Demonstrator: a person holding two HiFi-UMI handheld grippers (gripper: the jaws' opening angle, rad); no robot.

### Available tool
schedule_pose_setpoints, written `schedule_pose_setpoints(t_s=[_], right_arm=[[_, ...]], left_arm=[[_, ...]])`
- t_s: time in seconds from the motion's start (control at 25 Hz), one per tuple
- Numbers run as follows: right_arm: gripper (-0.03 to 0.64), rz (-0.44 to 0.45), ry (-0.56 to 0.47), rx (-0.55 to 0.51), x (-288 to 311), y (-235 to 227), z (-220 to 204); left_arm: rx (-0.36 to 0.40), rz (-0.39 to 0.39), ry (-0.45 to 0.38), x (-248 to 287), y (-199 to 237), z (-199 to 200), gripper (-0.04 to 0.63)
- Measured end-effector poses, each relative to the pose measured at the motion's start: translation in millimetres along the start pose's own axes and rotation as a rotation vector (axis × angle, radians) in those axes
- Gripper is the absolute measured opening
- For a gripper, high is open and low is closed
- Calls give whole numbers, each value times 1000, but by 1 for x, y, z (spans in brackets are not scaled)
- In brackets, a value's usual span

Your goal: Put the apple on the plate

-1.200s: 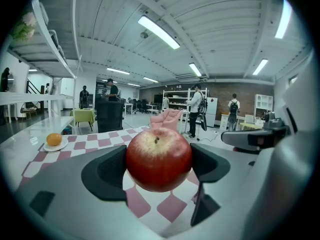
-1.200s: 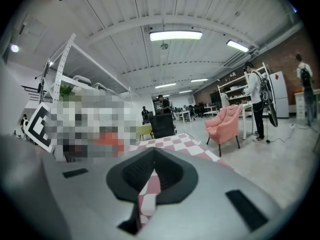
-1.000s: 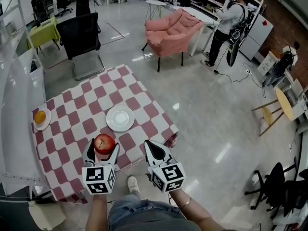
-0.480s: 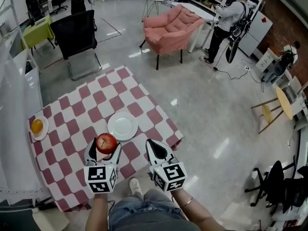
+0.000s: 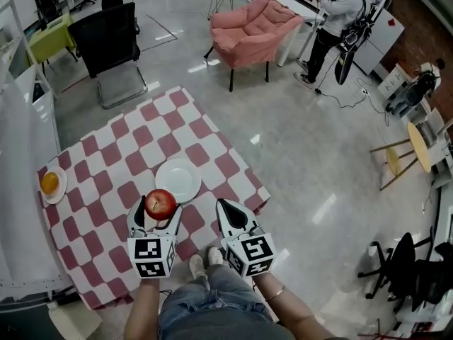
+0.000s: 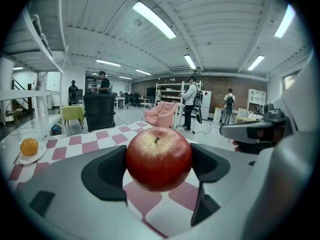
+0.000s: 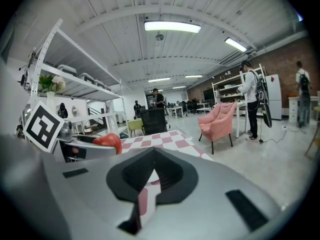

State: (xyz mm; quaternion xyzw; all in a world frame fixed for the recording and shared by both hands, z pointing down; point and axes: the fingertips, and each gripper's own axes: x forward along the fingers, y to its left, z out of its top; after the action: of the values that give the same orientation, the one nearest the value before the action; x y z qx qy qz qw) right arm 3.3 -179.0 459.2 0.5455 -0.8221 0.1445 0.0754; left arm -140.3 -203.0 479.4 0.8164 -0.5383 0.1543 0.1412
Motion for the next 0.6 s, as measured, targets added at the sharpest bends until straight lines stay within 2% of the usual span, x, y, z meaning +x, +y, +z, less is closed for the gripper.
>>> schedule_pose_setpoints(t_s=[0.28, 0.6], right_arm=[[11, 9, 14, -15, 10, -9, 2], [11, 23, 47, -18, 24, -17, -6]], left_arm=[[31, 5, 19, 16, -4, -2, 403], [31, 0, 27, 42, -9, -5, 403]])
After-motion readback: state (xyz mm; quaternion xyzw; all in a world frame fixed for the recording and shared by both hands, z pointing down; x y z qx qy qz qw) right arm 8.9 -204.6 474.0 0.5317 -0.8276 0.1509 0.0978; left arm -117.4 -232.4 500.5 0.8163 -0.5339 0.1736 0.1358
